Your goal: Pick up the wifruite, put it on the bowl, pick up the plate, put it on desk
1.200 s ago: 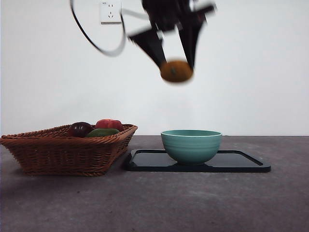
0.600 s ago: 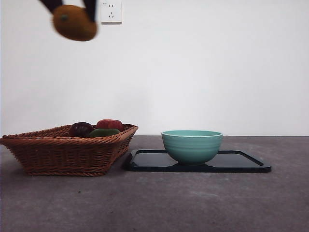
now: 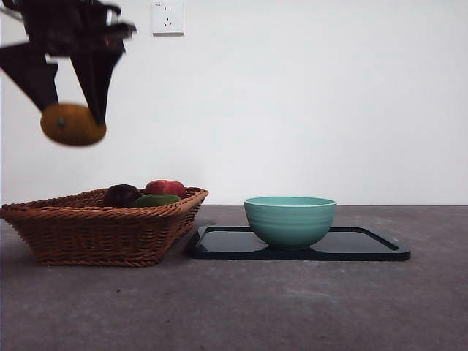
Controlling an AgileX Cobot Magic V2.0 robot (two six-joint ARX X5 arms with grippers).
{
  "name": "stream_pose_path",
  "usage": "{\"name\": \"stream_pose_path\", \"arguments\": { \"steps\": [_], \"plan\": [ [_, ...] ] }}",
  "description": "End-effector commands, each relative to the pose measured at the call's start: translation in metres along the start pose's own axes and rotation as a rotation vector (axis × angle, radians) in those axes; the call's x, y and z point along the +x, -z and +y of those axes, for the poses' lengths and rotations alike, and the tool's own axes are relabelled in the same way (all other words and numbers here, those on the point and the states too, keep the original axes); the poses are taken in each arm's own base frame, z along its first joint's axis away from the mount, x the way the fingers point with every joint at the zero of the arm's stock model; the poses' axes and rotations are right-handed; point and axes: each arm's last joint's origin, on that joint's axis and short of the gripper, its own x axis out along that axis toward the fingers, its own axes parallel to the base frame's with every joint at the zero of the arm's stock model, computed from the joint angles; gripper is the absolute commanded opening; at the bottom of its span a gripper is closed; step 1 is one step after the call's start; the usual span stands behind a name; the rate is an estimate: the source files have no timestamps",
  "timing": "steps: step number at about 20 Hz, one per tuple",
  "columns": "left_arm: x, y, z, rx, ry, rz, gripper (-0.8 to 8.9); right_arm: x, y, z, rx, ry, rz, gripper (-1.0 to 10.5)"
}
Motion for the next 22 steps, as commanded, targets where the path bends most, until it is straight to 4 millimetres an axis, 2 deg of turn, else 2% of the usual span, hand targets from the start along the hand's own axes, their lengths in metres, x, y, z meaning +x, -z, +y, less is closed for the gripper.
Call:
{"name": "stream_pose_path", "arguments": {
  "steps": [1, 4, 8, 14, 16, 19, 22],
  "plan": [
    [0.020, -0.002, -0.001, -0.027, 0.001, -0.019, 2.44, -0.001, -0.003, 0.001, 0.004, -0.007, -0.019, 5.3],
    [0.039, 0.002, 0.000, -0.051, 0.003, -0.041, 2.44, -0.001, -0.003, 0.001, 0.003, -0.007, -0.021, 5.3],
    [0.054, -0.003, -0.001, -0.049, 0.005, -0.046, 2.44, -0.001, -0.004, 0.001, 0.001, -0.007, -0.027, 5.3],
    [0.106, -0.010, -0.005, -0.039, -0.002, 0.037, 2.44, -0.001, -0.004, 0.001, 0.001, -0.007, -0.027, 5.3],
    [0.117, -0.010, -0.005, -0.040, -0.005, 0.062, 2.44, -0.001, -0.004, 0.001, 0.001, -0.007, -0.027, 5.3],
    [0.128, -0.010, -0.005, -0.040, -0.009, 0.092, 2.44, -0.001, -0.004, 0.001, 0.002, -0.008, -0.026, 5.3],
    [0.129, -0.010, -0.005, -0.040, -0.008, 0.091, 2.47, -0.001, -0.004, 0.001, 0.002, -0.008, -0.026, 5.3]
  ]
}}
